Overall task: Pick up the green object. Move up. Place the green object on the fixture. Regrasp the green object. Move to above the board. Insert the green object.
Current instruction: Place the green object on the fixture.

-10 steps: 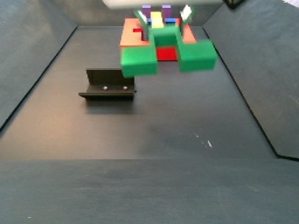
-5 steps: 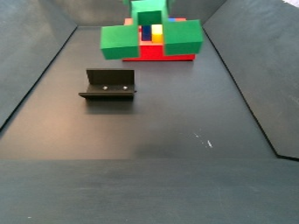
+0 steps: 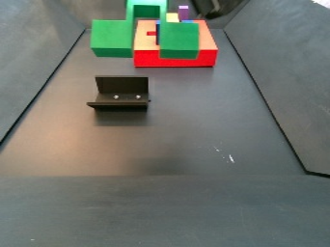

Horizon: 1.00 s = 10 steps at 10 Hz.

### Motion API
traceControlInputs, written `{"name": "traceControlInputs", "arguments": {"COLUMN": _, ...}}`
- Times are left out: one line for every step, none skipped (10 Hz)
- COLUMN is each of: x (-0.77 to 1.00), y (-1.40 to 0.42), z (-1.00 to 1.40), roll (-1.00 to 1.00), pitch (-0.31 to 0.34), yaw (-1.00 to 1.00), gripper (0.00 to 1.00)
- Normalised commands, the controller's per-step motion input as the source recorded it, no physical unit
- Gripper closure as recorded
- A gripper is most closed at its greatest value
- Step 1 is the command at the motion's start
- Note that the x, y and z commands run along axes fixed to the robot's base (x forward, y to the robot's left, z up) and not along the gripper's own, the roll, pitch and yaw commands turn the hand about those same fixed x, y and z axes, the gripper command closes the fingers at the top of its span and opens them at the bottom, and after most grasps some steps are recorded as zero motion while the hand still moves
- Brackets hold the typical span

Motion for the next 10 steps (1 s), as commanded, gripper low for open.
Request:
{"name": "traceControlInputs", "arguments": {"x": 0.48, "y": 0.08, "z": 0.00, "roll": -1.00, "pitch": -0.037, "yaw": 0.00, "gripper": 1.00}}
{"name": "traceControlInputs", "arguments": {"x": 0.51, "y": 0.01, "z": 0.00, "roll": -1.00, "pitch": -0.009, "yaw": 0.00, "gripper": 1.00}}
{"name": "traceControlInputs", "arguments": {"x": 0.56, "y": 0.00, "z": -0.23, "roll": -0.82, "pitch": 0.000, "yaw": 0.00, "gripper": 1.00}}
{"name": "traceControlInputs", "arguments": {"x": 0.53, "y": -0.17, "z": -0.50, "roll": -0.52, "pitch": 0.074, "yaw": 0.00, "gripper": 1.00}}
{"name": "traceControlInputs", "arguments": {"x": 0.48, "y": -0.09, "z": -0.63, "roll": -0.38, "pitch": 0.057, "yaw": 0.00, "gripper": 1.00}}
{"name": "traceControlInputs", "arguments": {"x": 0.47, "y": 0.00, "z": -0.71, "roll": -0.37, "pitch": 0.000, "yaw": -0.03, "gripper": 1.00}}
{"name": "traceControlInputs", "arguments": {"x": 0.57, "y": 0.00, "z": -0.45, "roll": -0.01, "pitch": 0.077, "yaw": -0.03, "gripper": 1.00}}
{"name": "traceControlInputs", "arguments": {"x": 0.49, "y": 0.00, "z": -0.35, "roll": 0.00, "pitch": 0.000, "yaw": -0.09, "gripper": 1.00}}
{"name": "traceControlInputs", "arguments": {"x": 0.61, "y": -0.16, "z": -0.28, "roll": 0.18, "pitch": 0.083, "yaw": -0.11, "gripper": 1.00}}
{"name": "traceControlInputs", "arguments": {"x": 0.77, "y": -0.22, "z": -0.28, "roll": 0.33, "pitch": 0.177, "yaw": -0.05, "gripper": 1.00}}
